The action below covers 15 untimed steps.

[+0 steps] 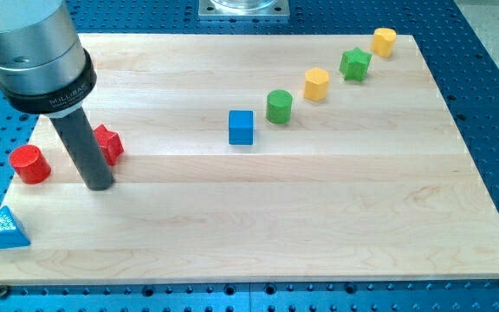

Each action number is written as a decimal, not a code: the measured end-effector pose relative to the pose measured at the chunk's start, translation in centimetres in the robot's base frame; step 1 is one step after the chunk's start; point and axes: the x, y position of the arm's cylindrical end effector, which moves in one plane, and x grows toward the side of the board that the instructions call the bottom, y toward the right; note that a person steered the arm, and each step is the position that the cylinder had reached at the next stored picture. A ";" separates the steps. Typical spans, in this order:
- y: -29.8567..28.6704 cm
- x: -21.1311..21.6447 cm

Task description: Place the red star bottom left to the blue cube

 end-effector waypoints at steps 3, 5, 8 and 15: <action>-2.7 4.3; -4.3 -3.1; 2.5 -7.6; 13.0 3.1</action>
